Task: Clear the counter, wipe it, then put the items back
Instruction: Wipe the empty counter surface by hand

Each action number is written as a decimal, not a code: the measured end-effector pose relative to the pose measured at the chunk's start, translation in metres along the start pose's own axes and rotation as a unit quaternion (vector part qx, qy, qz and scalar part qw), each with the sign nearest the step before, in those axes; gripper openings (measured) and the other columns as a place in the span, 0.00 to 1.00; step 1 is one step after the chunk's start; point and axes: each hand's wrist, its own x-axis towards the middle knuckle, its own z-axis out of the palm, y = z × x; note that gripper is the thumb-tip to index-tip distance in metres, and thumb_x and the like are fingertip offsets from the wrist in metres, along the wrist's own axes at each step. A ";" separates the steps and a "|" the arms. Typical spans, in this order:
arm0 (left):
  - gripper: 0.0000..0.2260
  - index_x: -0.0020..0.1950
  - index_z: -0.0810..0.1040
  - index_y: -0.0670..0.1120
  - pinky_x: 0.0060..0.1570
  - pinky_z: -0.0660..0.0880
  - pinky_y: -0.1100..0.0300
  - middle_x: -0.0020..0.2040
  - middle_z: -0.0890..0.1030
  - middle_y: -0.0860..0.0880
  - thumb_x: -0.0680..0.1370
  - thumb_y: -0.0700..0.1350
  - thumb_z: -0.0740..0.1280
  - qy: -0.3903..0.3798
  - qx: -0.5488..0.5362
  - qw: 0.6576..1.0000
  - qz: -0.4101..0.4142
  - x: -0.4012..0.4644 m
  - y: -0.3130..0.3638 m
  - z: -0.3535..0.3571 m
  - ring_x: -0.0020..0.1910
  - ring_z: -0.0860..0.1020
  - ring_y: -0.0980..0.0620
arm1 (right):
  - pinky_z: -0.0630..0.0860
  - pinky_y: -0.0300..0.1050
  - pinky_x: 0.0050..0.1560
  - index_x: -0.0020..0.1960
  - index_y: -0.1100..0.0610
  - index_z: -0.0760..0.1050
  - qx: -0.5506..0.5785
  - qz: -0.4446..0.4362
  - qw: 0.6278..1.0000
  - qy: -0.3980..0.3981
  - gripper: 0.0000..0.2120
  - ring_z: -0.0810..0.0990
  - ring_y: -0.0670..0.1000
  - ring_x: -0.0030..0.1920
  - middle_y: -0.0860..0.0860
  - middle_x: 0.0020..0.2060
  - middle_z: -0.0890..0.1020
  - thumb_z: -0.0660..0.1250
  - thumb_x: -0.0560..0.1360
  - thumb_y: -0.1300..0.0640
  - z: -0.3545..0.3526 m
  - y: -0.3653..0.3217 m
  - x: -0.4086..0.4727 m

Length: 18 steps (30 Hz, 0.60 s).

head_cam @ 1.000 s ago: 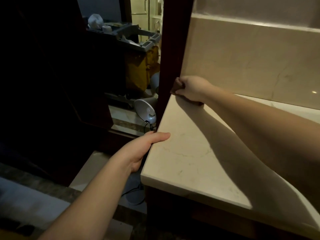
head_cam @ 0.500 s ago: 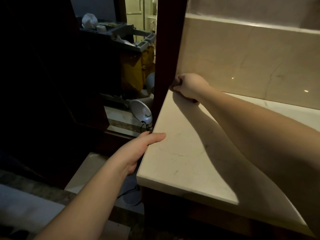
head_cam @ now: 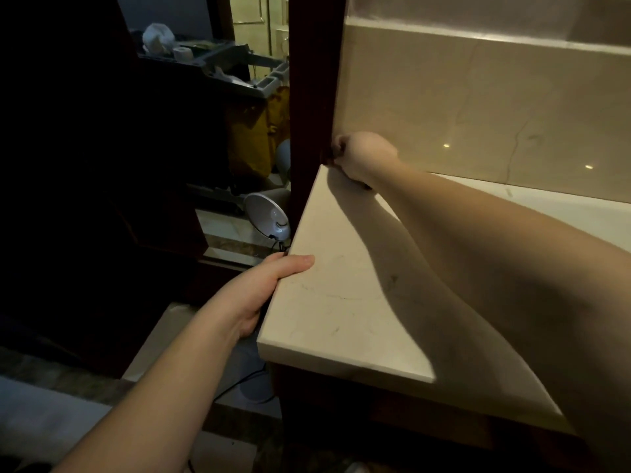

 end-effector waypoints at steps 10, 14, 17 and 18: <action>0.27 0.62 0.75 0.46 0.62 0.74 0.41 0.53 0.85 0.44 0.66 0.52 0.77 0.003 -0.001 1.000 0.015 0.003 -0.004 -0.003 0.55 0.82 0.43 | 0.69 0.44 0.45 0.58 0.51 0.79 -0.087 0.017 0.995 0.040 0.12 0.78 0.59 0.57 0.54 0.55 0.81 0.62 0.78 0.51 -0.007 0.024 -0.013; 0.29 0.63 0.75 0.46 0.62 0.74 0.41 0.55 0.84 0.43 0.65 0.53 0.75 -0.003 -0.002 1.000 0.010 0.005 -0.004 -0.004 0.56 0.82 0.42 | 0.69 0.44 0.44 0.58 0.51 0.77 -0.032 -0.028 0.999 0.023 0.11 0.78 0.59 0.56 0.54 0.54 0.81 0.64 0.77 0.50 -0.002 0.008 -0.008; 0.28 0.62 0.75 0.46 0.58 0.77 0.44 0.53 0.84 0.43 0.66 0.52 0.76 -0.004 -0.002 1.000 0.013 0.005 -0.004 -0.003 0.54 0.82 0.43 | 0.66 0.45 0.41 0.53 0.53 0.75 -0.039 -0.095 0.994 0.021 0.10 0.77 0.60 0.52 0.55 0.49 0.80 0.64 0.76 0.47 -0.001 0.018 -0.024; 0.27 0.62 0.75 0.46 0.57 0.77 0.44 0.53 0.84 0.44 0.66 0.52 0.76 -0.005 -0.002 1.000 0.014 0.005 -0.004 -0.004 0.54 0.82 0.43 | 0.66 0.46 0.40 0.51 0.53 0.73 -0.049 -0.118 0.992 0.014 0.10 0.77 0.60 0.50 0.54 0.45 0.78 0.64 0.77 0.47 -0.001 0.025 -0.033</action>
